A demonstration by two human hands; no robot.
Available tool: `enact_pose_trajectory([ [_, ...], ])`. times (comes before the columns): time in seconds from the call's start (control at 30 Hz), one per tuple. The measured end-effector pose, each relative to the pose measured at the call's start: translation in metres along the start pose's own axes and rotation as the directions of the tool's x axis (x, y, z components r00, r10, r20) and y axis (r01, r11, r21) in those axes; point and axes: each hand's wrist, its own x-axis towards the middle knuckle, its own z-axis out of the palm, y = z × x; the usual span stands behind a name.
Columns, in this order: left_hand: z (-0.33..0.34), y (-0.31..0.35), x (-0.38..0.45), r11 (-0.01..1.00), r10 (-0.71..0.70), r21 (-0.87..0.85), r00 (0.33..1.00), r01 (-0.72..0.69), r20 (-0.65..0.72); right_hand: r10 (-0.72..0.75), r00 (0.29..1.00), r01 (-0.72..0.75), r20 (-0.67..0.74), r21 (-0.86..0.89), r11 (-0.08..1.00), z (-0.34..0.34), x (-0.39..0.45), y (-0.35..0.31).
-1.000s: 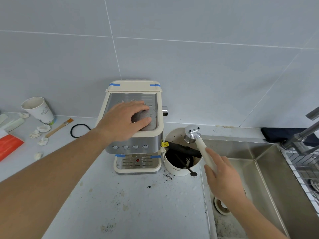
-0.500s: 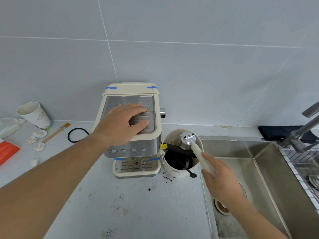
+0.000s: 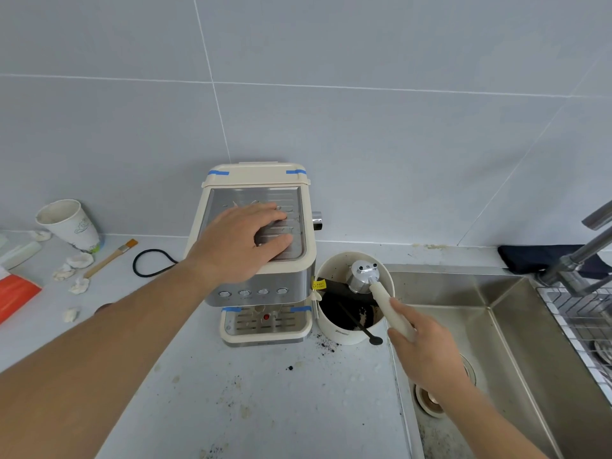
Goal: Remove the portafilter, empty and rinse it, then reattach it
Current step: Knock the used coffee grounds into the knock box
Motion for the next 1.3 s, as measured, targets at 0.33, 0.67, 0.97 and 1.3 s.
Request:
enact_pose_trajectory([
  [0.33, -0.001, 0.001, -0.001, 1.0, -0.002, -0.002, 1.0, 0.002, 0.002, 0.265, 0.959, -0.271, 0.105, 0.624, 0.733, -0.01, -0.011, -0.011],
  [0.67, 0.002, 0.006, -0.008, 0.999, 0.031, 0.046, 0.998, -0.029, -0.045, 0.248, 0.893, -0.437, 0.376, 0.856, 0.277, -0.013, -0.031, -0.029],
  [0.97, 0.0, 0.01, -0.008, 1.0, 0.013, -0.017, 0.998, -0.014, -0.068, 0.116, 0.891, -0.446, 0.438, 0.893, 0.056, -0.019, -0.042, -0.03],
  [1.3, 0.001, 0.073, -0.011, 0.958, -0.232, -0.205, 0.964, 0.202, -0.132, 0.055, 0.873, -0.488, 0.485, 0.868, 0.088, -0.073, -0.013, 0.004],
])
